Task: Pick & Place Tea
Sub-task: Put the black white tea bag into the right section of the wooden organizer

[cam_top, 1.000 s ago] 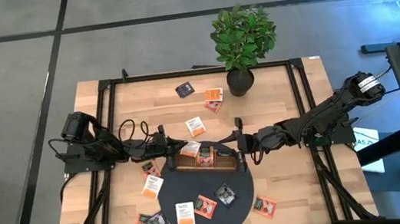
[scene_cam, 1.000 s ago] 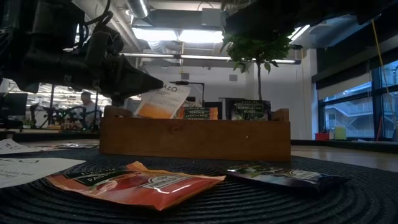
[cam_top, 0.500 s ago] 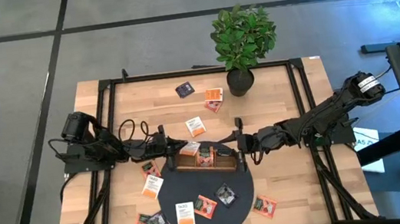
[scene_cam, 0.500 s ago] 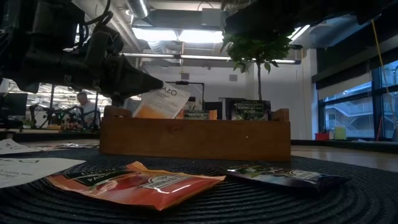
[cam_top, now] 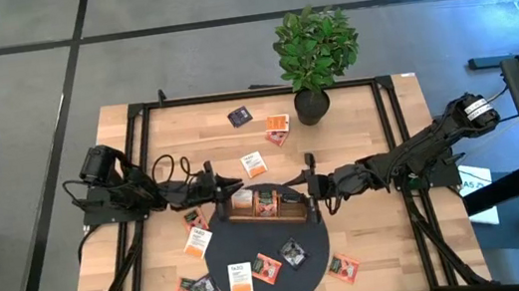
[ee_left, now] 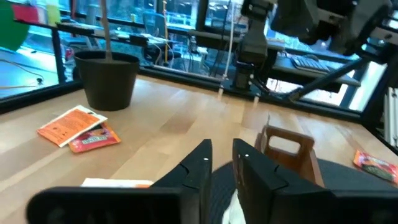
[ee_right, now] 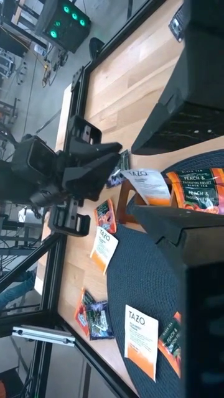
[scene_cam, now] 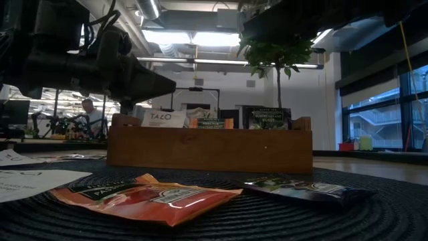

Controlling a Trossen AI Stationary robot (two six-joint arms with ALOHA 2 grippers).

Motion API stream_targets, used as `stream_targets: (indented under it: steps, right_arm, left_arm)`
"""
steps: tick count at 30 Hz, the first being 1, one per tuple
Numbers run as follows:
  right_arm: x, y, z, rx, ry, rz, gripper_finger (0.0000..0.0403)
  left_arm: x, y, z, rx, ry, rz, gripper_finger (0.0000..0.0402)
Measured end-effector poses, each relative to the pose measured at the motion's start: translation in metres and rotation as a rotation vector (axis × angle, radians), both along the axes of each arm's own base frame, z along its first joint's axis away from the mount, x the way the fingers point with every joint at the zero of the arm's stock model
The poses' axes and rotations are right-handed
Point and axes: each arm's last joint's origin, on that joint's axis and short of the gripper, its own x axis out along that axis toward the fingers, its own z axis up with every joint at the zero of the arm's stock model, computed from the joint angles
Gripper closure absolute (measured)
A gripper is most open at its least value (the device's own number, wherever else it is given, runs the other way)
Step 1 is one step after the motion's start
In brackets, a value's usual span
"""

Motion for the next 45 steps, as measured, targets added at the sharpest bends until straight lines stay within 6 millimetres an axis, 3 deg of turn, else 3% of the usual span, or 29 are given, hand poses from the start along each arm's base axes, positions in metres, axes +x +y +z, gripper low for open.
stream_targets:
  steps: [13, 21, 27, 38, 45]
  right_arm:
    - [0.0, 0.0, -0.001, -0.003, 0.008, 0.0, 0.0257]
    - [0.0, 0.0, -0.001, -0.023, 0.011, 0.005, 0.0257]
    - [0.0, -0.001, -0.001, -0.06, 0.014, 0.011, 0.0257]
    - [-0.002, -0.003, -0.008, -0.077, 0.086, 0.005, 0.0257]
    - [-0.002, -0.004, -0.01, -0.082, 0.105, 0.005, 0.0257]
  left_arm:
    - [-0.004, -0.001, 0.031, 0.079, -0.11, -0.08, 0.0324]
    - [-0.014, -0.004, 0.036, -0.042, 0.084, -0.264, 0.0322]
    - [-0.008, -0.009, 0.06, -0.091, 0.23, -0.377, 0.0326]
    - [-0.006, -0.009, 0.101, -0.123, 0.639, -0.326, 0.0327]
    - [-0.028, 0.005, 0.097, -0.349, 0.897, 0.055, 0.0323]
